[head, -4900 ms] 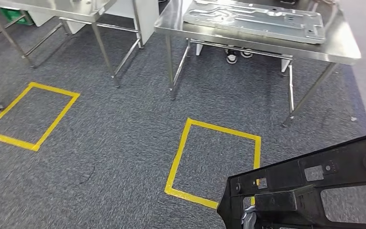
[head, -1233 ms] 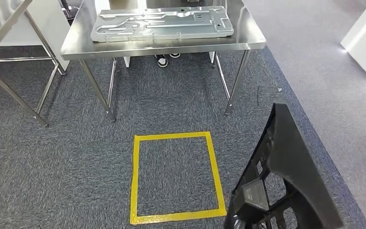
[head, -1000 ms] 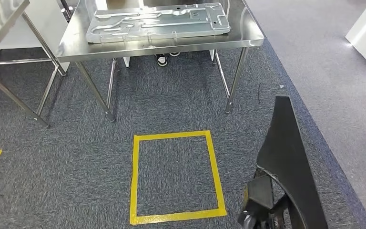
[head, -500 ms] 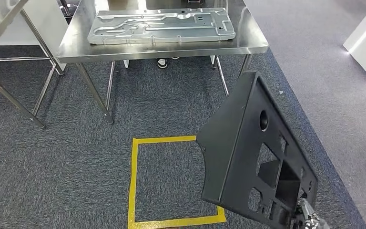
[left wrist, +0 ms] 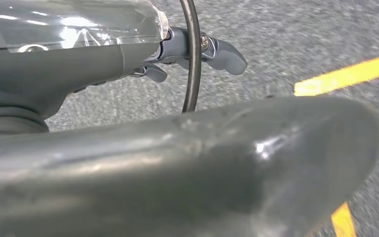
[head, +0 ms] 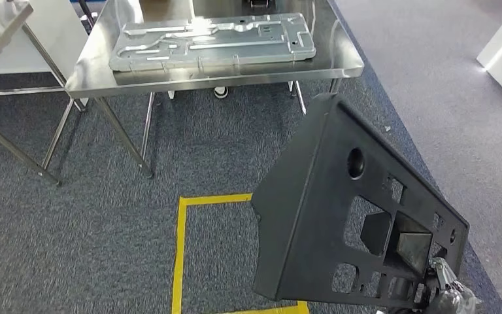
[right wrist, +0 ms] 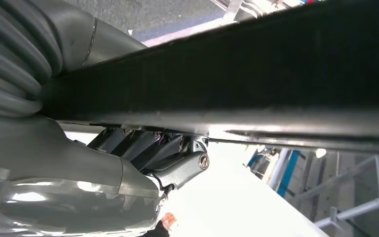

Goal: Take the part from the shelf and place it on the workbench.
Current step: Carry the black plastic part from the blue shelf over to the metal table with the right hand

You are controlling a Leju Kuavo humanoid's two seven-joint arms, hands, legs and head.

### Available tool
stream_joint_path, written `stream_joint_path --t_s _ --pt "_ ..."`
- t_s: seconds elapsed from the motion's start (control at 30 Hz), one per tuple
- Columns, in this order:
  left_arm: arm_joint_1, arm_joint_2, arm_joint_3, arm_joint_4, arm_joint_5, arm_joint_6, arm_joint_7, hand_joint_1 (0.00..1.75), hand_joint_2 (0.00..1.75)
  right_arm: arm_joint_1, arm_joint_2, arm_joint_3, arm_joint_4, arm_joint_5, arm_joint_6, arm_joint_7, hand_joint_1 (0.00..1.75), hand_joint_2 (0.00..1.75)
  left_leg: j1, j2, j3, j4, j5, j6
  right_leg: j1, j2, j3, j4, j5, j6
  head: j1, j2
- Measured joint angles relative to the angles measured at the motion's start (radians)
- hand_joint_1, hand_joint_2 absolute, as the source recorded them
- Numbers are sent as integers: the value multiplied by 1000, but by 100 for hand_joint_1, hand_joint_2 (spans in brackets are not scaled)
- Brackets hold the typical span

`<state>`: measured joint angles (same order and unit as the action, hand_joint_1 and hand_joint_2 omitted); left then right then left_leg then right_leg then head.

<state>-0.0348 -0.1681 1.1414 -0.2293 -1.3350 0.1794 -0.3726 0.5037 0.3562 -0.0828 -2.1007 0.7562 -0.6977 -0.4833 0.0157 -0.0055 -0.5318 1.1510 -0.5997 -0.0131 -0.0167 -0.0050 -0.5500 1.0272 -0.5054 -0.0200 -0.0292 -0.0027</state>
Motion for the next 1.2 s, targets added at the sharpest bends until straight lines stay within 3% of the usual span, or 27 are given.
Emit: stream_joint_path --t_s 0.07,0.1,0.13,0.2,0.23,0.27,0.33,0.43,0.5,0.6,0.63,0.67,0.73,0.8,0.9,0.97,1.1,1.13,1.17,1.2 --pt "1 0 0 0 -2 0 1 0 0 0 0 0 2 -2 0 2 175 175 0 0 -83 120 -44 -3 4 0 9 0 -11 -6 0 0" --pt "4 0 0 0 -3 0 2 0 0 1 0 0 4 -2 0 3 175 175 0 0 -110 144 -45 -3 6 2 16 0 -18 -7 0 0" --pt "6 0 0 0 -3 0 3 0 0 2 0 0 7 -2 0 4 175 175 0 0 -121 135 -25 0 9 3 25 1 -25 -7 0 0" --pt "9 2 0 0 -5 -2 4 0 0 2 0 0 13 8 0 8 175 175 -5 1 -97 23 63 13 11 5 47 0 -41 -6 0 0" --pt "9 3 0 0 -7 -3 4 0 0 2 0 0 19 17 0 10 175 175 -9 2 -83 -30 92 21 12 4 56 -1 -49 -3 0 0" --pt "8 5 0 0 -9 -5 5 0 0 1 0 0 26 28 0 13 175 175 -15 3 -72 -67 100 28 12 4 62 -3 -54 1 0 0" --pt "9 7 0 0 -12 -9 5 0 0 -1 0 0 44 44 0 19 175 175 -23 2 -67 -89 93 40 12 4 71 -4 -59 14 -1 0" --pt "12 8 0 0 -15 -11 5 0 0 -3 -1 0 61 55 -1 26 175 175 -16 -2 -32 -120 113 55 14 5 81 25 -59 31 -1 0" --pt "8 8 0 0 -22 -14 5 0 0 -12 -5 2 71 76 -1 51 175 175 -11 -2 -9 -134 113 60 11 5 39 101 -89 40 -1 0" --pt "4 8 -3 0 -35 -19 7 0 0 -38 -31 21 111 138 -1 143 175 175 -11 -3 5 -137 99 62 5 5 -79 243 -147 52 -1 0" --pt "4 9 -5 0 -39 -21 7 0 0 -47 -42 31 129 156 -1 175 175 175 -11 -4 13 -137 91 61 3 5 -99 247 -139 55 -1 0" --pt "4 9 -7 0 -43 -22 7 0 0 -56 -54 41 144 167 -1 200 175 175 -11 -4 23 -137 83 58 1 5 -101 217 -108 55 -1 0" --pt "5 8 -11 0 -46 -24 7 0 0 -72 -75 56 168 178 -1 230 175 175 -10 -5 46 -138 66 52 0 5 -78 104 -15 52 -1 0" --pt "3 8 -15 0 -47 -27 6 0 0 -84 -91 66 185 180 -1 243 175 175 -10 -7 55 -138 52 42 6 2 -64 29 28 42 1 0" --pt "0 10 -18 0 -48 -28 5 0 0 -89 -109 78 200 174 -1 265 175 175 -12 -7 66 -135 45 23 8 3 -55 13 30 20 2 0" --pt "-1 12 -19 0 -48 -26 4 0 0 -89 -117 79 203 161 -2 278 175 175 -11 -4 53 -89 36 14 4 2 -32 4 23 6 2 0" --pt "-1 13 -19 0 -54 -25 4 0 0 -85 -138 50 207 114 10 291 175 175 -7 0 -89 127 -44 3 5 2 3 -1 -4 -4 2 0" --pt "1 14 -19 0 -56 -24 4 0 0 -84 -143 33 210 105 20 292 175 175 -7 0 -114 145 -46 4 7 3 12 -1 -12 -4 2 0" --pt "3 15 -19 0 -58 -24 4 0 0 -84 -149 15 214 98 32 291 175 175 -7 0 -124 129 -26 7 8 5 23 -1 -20 -3 2 0" --pt "4 16 -19 0 -59 -24 3 0 0 -84 -153 -3 218 93 43 289 175 175 -8 0 -119 85 13 12 9 6 35 -1 -28 -2 2 0"
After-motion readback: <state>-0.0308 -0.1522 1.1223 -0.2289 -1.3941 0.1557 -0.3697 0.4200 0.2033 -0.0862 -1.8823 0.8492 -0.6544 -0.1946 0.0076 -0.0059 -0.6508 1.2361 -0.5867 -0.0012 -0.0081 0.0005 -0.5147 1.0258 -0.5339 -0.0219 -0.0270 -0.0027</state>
